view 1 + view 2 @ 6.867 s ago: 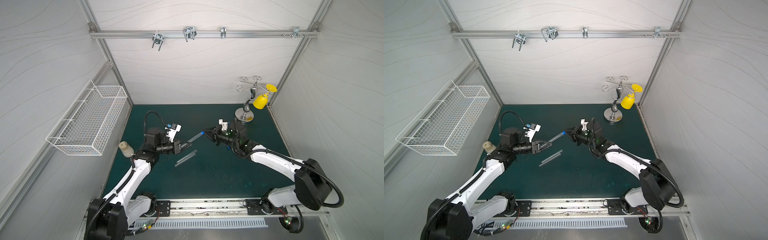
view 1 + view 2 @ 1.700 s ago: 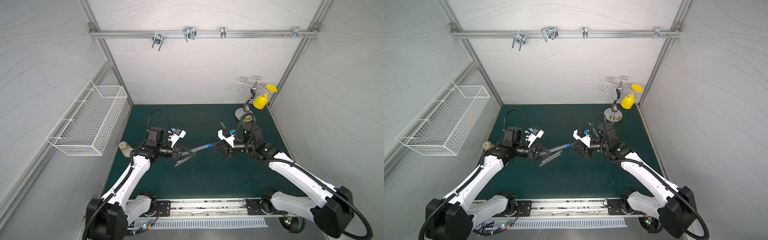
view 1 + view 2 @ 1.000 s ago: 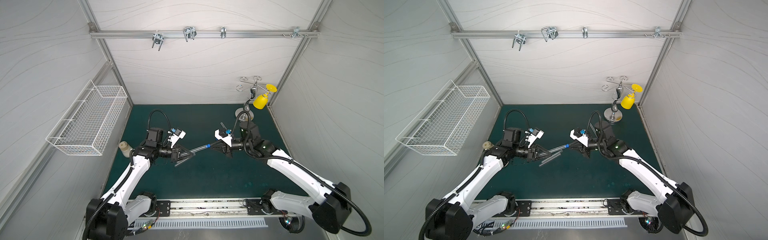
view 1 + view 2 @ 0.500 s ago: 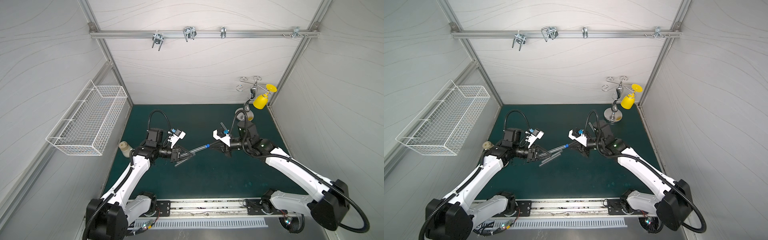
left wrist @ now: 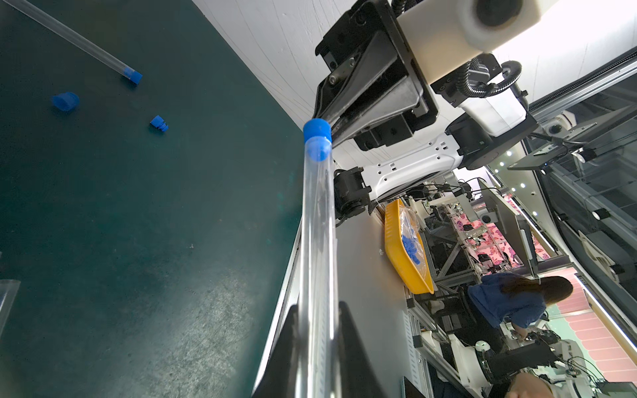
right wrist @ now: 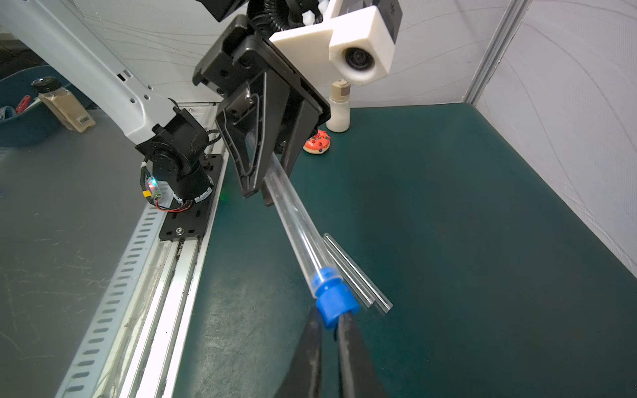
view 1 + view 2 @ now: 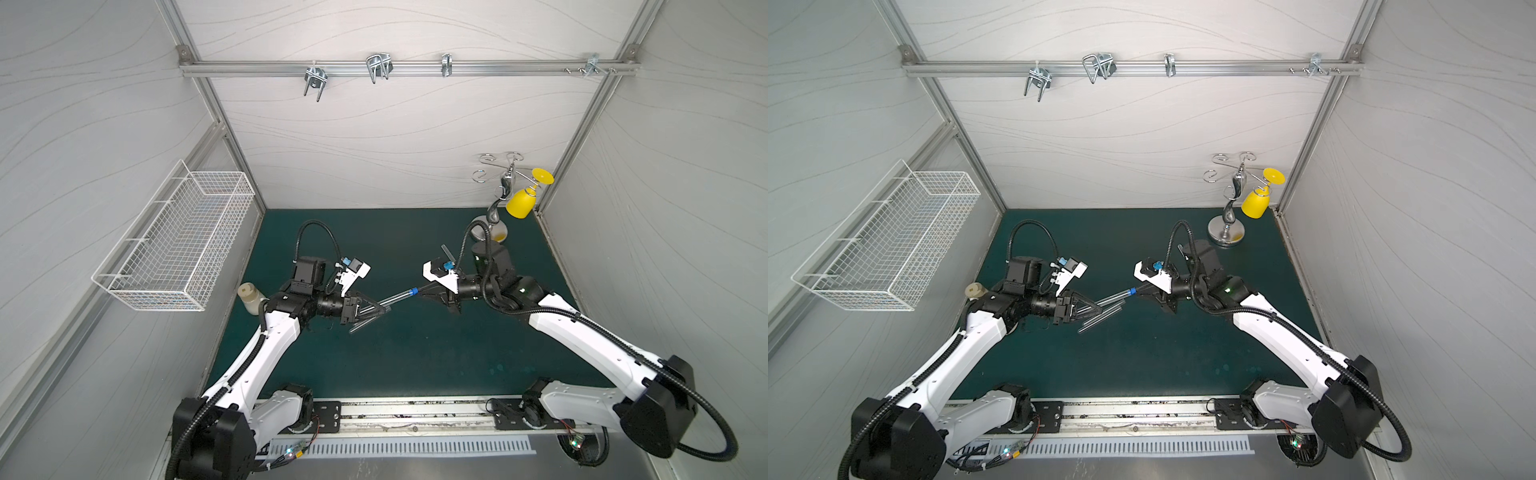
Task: Insert stoppers into test tubes
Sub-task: Insert the stopper into the test tube.
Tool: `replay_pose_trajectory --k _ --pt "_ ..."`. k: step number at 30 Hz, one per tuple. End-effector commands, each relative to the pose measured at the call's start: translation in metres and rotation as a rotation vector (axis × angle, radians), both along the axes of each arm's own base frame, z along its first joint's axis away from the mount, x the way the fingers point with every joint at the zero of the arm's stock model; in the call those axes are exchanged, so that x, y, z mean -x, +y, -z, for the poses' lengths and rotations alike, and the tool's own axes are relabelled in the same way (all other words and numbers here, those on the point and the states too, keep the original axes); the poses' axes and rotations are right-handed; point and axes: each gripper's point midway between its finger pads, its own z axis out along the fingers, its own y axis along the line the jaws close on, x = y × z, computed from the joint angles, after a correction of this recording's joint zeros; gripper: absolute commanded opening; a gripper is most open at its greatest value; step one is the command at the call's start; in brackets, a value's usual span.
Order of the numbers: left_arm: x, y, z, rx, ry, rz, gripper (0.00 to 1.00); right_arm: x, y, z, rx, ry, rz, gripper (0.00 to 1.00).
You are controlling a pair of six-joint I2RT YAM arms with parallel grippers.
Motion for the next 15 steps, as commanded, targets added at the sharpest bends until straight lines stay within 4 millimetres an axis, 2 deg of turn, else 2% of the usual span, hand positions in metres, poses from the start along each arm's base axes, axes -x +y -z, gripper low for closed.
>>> replay_pose_trajectory --k 1,8,15 --pt "-0.001 -0.009 -0.022 0.055 -0.143 0.058 0.0 0.066 0.025 -0.023 -0.119 -0.012 -0.335 0.12" --pt "0.0 -0.009 -0.022 0.056 -0.143 0.059 0.0 0.079 0.027 -0.025 -0.129 -0.017 -0.417 0.11" --pt "0.0 -0.009 -0.022 0.057 -0.149 0.062 0.0 0.083 0.026 -0.027 -0.127 -0.041 -0.449 0.11"
